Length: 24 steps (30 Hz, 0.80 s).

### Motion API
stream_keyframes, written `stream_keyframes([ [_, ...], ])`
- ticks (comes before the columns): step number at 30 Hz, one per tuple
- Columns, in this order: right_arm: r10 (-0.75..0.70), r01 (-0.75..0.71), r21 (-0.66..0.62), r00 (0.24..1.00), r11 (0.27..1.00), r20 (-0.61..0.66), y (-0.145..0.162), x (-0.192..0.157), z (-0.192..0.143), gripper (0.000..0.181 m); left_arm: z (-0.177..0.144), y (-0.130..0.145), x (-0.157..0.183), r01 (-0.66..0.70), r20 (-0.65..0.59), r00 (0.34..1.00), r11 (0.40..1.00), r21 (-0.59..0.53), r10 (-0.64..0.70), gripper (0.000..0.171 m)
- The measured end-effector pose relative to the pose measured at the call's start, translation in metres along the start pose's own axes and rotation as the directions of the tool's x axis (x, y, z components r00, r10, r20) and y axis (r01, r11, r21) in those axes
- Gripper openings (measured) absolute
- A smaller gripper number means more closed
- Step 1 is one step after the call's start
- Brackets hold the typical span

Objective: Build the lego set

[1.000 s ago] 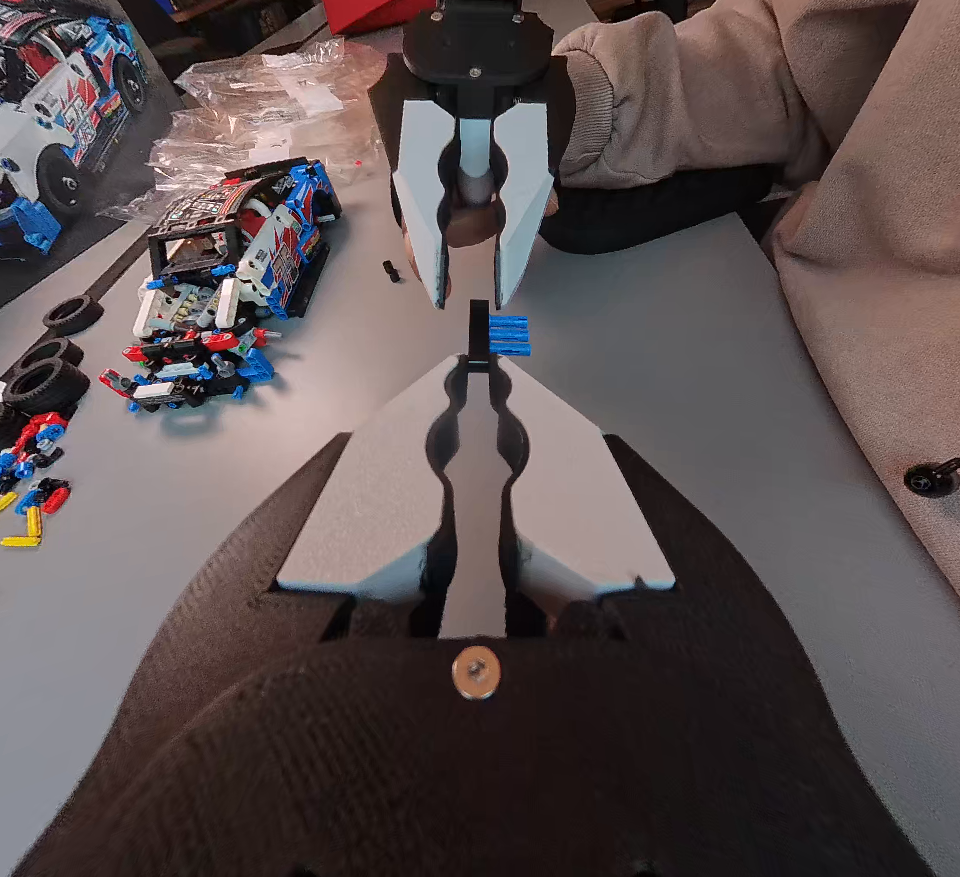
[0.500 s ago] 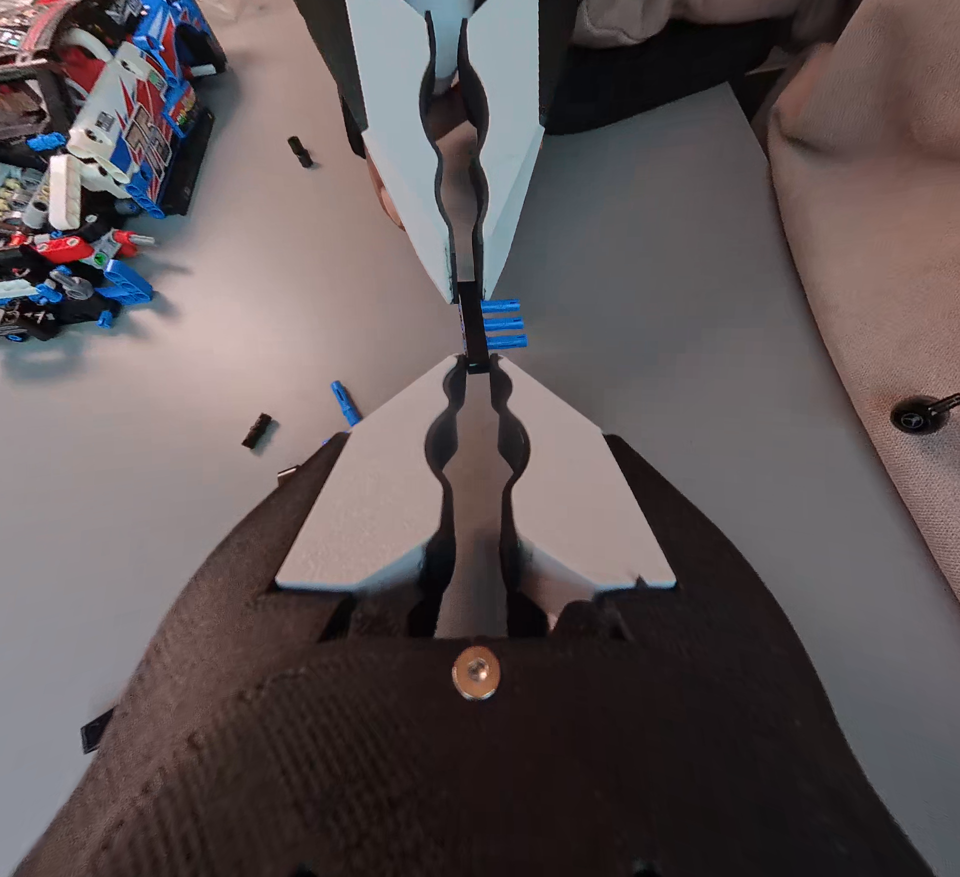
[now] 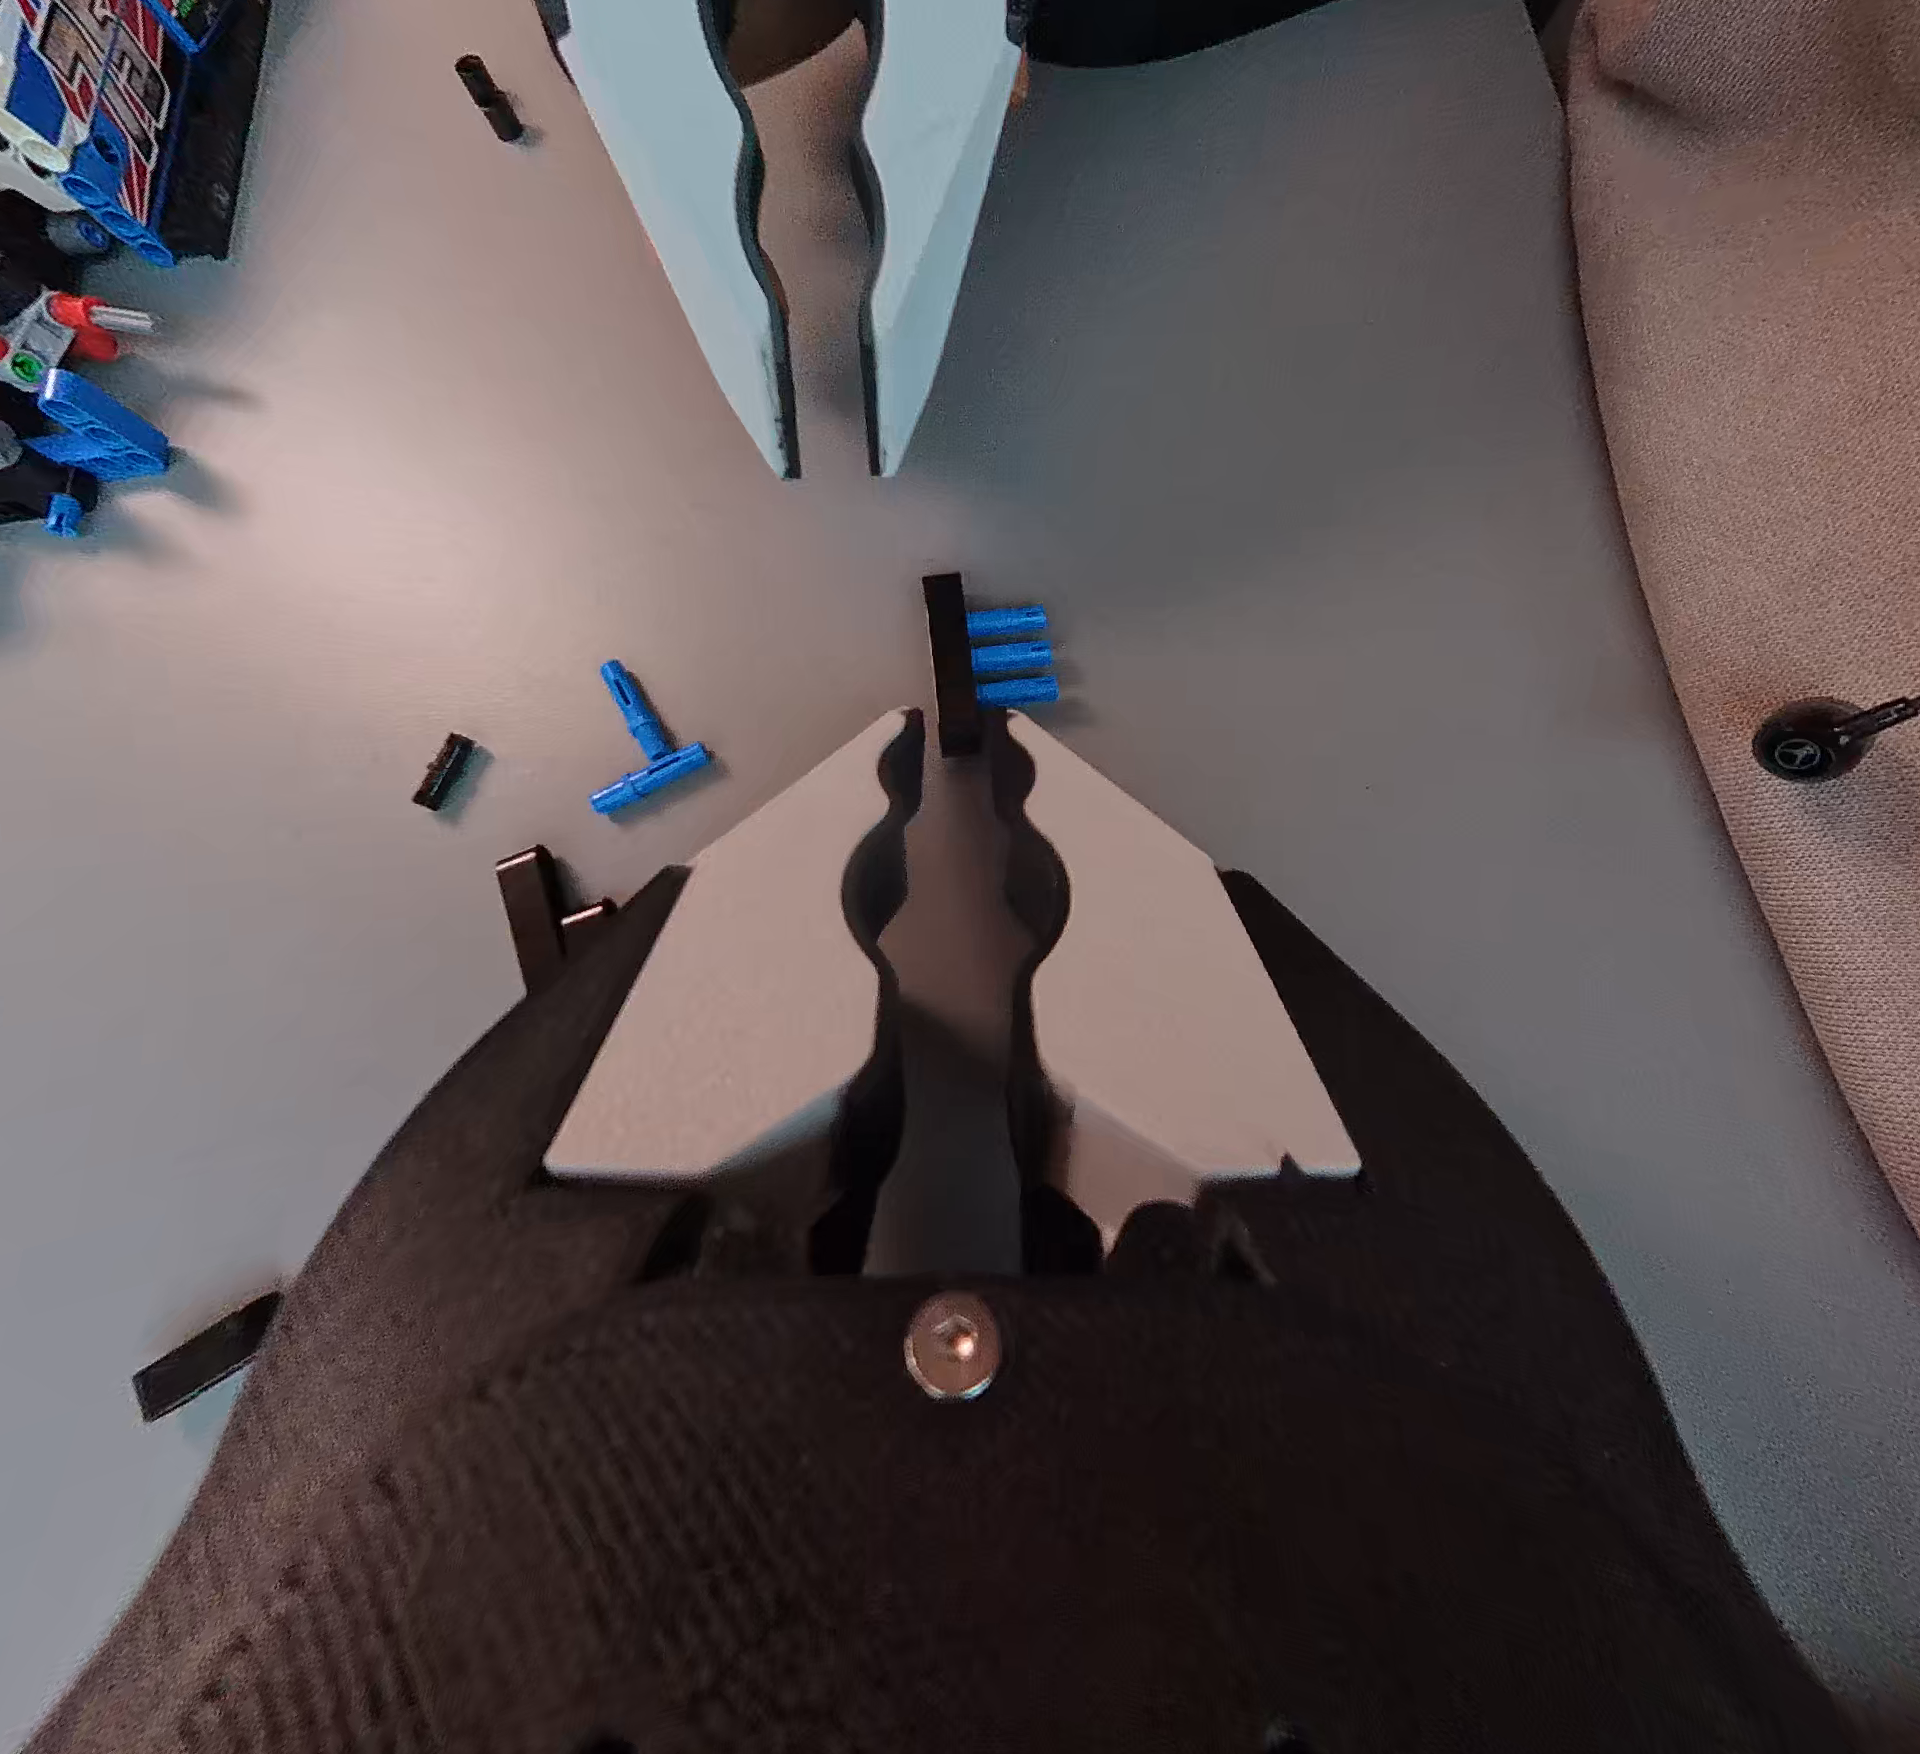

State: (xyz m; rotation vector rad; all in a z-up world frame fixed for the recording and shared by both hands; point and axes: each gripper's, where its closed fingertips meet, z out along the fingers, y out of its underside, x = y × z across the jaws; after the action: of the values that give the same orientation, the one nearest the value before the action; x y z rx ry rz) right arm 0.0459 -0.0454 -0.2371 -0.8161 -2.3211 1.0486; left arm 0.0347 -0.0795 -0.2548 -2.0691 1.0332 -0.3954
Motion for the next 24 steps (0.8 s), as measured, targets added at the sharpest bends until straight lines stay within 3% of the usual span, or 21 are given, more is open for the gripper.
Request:
stream_keyframes([
  [5,0.057,-0.057,-0.001,0.994,0.998,-0.095,0.009,0.023,-0.003,0.008,-0.014,0.003,-0.009,0.038,0.013,0.999,0.999,0.009,-0.038,0.017],
  [9,0.073,-0.079,-0.026,0.982,0.997,-0.176,0.017,0.039,-0.002,0.007,-0.032,0.01,-0.042,0.104,0.158,0.981,0.994,0.035,-0.108,0.013],
  [14,0.16,-0.157,0.032,0.952,0.987,-0.26,0.019,0.062,-0.012,0.007,-0.047,0.013,-0.076,0.182,0.309,0.928,0.977,0.106,-0.207,0.013],
  [24,0.213,-0.196,0.084,0.924,0.977,-0.318,0.016,0.073,-0.014,0.008,-0.045,0.013,-0.092,0.208,0.375,0.89,0.963,0.169,-0.259,0.017],
])
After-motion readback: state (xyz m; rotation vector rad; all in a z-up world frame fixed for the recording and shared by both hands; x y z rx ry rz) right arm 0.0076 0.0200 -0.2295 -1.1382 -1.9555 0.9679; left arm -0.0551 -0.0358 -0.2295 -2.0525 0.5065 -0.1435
